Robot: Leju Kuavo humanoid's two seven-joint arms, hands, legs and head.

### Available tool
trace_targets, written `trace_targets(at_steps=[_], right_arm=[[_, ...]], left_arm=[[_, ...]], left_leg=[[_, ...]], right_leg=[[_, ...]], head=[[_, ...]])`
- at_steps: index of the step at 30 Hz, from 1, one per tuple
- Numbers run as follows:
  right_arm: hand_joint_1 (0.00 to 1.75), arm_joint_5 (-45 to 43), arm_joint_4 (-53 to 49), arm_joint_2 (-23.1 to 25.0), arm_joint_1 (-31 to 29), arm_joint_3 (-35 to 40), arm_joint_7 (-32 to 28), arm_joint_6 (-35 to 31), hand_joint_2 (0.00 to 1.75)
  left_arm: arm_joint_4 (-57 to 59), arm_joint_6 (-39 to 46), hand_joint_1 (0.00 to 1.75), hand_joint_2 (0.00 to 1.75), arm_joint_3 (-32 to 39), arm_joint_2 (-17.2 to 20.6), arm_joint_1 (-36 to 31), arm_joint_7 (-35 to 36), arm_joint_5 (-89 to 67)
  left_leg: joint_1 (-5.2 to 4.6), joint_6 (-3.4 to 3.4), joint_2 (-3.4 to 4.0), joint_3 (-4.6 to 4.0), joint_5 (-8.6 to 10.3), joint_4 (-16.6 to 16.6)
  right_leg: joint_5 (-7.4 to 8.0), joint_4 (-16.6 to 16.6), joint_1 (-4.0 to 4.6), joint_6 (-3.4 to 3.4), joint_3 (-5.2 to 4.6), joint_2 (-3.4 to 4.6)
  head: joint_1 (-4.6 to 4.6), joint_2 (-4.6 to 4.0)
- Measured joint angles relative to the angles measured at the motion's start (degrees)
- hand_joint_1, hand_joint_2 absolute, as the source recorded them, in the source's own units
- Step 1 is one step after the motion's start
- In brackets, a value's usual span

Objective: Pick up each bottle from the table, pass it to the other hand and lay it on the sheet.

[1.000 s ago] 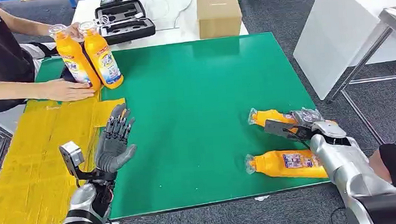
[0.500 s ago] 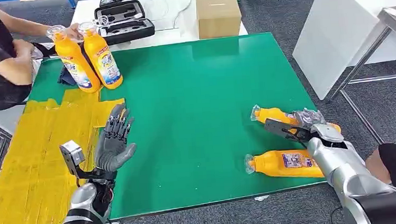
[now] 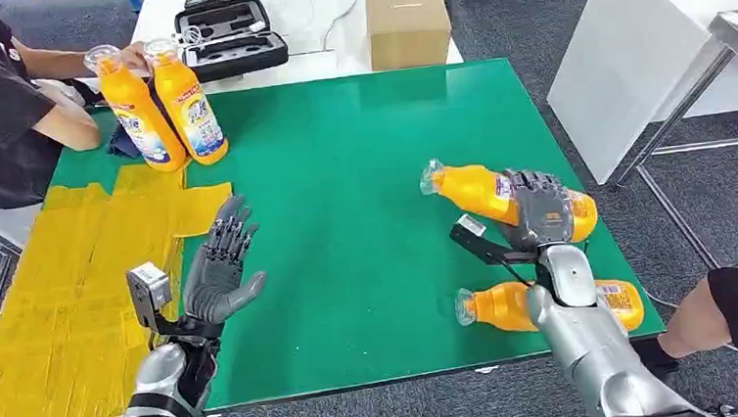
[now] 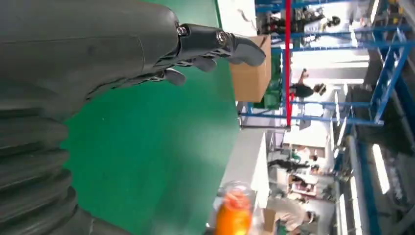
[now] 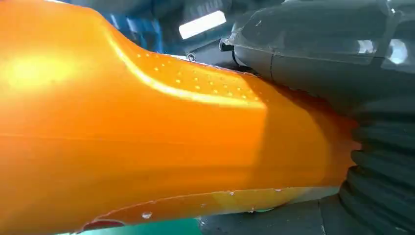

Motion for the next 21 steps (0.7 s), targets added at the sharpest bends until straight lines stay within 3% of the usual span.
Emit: trace_targets(at_steps=[4, 10, 13, 17, 21], right_arm=[[1.75, 2.8, -13.0, 6.1, 3.7, -5.4, -10.0, -0.4, 1.75], [1.75, -8.2, -23.3, 15.6, 4.4, -12.6, -23.0, -0.5, 1.75], [1.75, -24.0, -23.9, 16.6, 4.3, -10.9, -21.1, 1.5, 1.75], [1.75, -46.0, -23.7, 16.6, 3.7, -5.9, -21.0, 14.9, 1.75], [1.75, -52.6, -21.5, 17.2, 2.4, -2.0, -22.2, 21.8, 1.75]], left_arm=[[-0.2, 0.9, 0.00, 1.75, -2.6, -0.1, -1.8, 1.4, -0.9], [-0.2, 1.8, 0.00, 1.75, -5.8, -0.4, -5.0, 3.2, -0.2], [-0.1, 2.0, 0.00, 1.75, -7.1, -0.4, -6.7, 3.8, 0.7], [1.2, 1.7, 0.00, 1.75, -8.6, -0.4, -9.6, 4.0, 1.9], [3.1, 1.3, 0.00, 1.75, -10.2, -0.8, -12.6, 4.0, 2.3]], left_leg=[[0.00, -0.01, 0.02, -0.14, 0.00, 0.0], [0.00, -0.01, 0.01, -0.15, 0.01, 0.0], [-0.02, 0.00, -0.01, -0.17, 0.01, 0.0], [-0.06, 0.00, 0.08, -0.17, 0.01, 0.0], [-0.04, -0.01, 0.05, -0.18, 0.03, 0.0]], right_leg=[[0.00, 0.0, 0.00, -0.01, -0.16, 0.01], [0.00, 0.0, -0.01, -0.01, -0.17, 0.00], [0.00, 0.0, -0.03, 0.00, -0.16, 0.00], [0.05, 0.0, -0.08, 0.02, -0.21, 0.02], [0.04, 0.0, -0.02, 0.01, -0.21, 0.00]], head=[[-0.02, 0.00], [0.00, 0.00], [0.00, 0.00], [-0.02, 0.00], [0.00, 0.00]])
